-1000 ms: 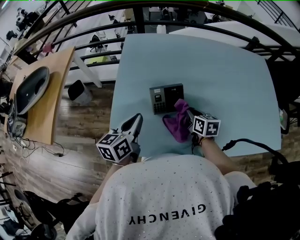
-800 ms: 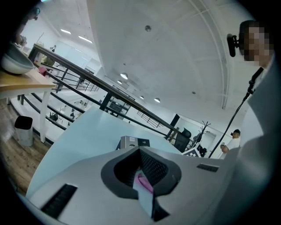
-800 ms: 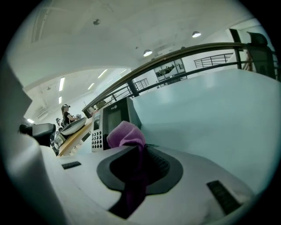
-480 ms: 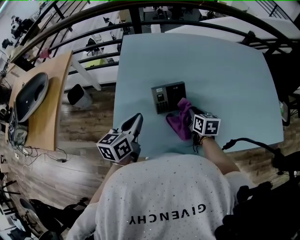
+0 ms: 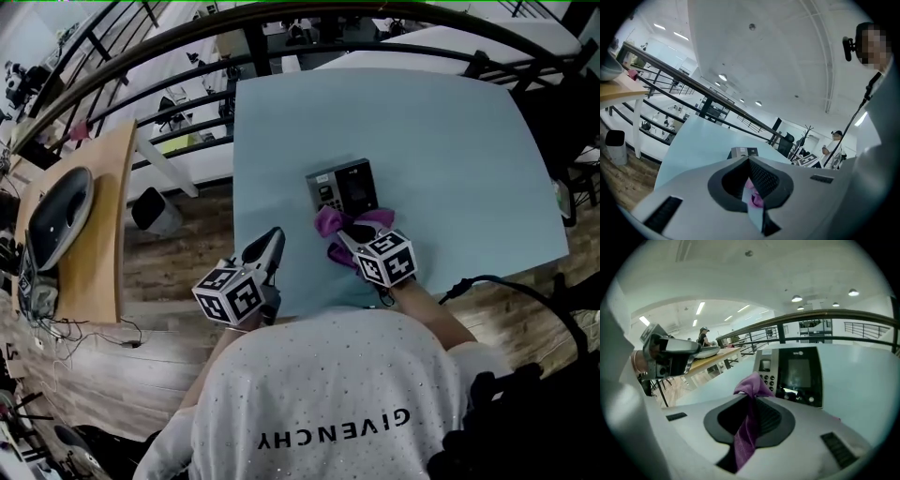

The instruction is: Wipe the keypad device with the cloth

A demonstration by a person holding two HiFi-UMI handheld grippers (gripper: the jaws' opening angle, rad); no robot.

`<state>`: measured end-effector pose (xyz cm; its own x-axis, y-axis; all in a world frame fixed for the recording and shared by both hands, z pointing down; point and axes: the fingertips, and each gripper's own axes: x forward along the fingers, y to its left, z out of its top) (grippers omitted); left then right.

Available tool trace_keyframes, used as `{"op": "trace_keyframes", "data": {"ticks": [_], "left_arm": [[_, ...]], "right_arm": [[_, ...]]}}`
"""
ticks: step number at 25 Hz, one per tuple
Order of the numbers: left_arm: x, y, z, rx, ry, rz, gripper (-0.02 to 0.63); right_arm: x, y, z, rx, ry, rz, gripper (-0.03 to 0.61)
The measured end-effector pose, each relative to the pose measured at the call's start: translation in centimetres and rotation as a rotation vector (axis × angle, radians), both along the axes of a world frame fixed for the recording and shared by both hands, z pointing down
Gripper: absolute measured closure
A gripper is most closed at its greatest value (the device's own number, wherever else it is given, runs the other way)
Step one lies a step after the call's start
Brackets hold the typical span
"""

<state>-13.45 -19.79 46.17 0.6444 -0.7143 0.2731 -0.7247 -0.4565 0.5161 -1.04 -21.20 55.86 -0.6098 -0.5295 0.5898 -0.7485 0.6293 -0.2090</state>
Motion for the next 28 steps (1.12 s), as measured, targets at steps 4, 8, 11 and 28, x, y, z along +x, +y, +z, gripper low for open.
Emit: {"op": "trace_keyframes", "data": {"ticks": [4,8,11,28], "left_arm": [[-2.0,1.0,0.2,0.000,-0.006,-0.005,0.614],[-4.2,1.7,0.9,-0.002,-0.012,-0.039,0.614],[-5.4,2.4,1.2,-0.002,-0.014,-0.068,0.614],[-2.7,6.3,0.3,-0.036,0.027,-0.249,0.614]], "right_arm": [[-2.8,1.2,0.3,0.010,0.012,-0.056,0.534],[-4.0,1.0,0.9,-0.019,-0.054,-0.015,0.534],[-3.9,0.8,1.6,-0.045,-0.062,0.017,0.534],[4.3,-2.3,2.5,-0.234,-0.173,0.226,0.534]]}}
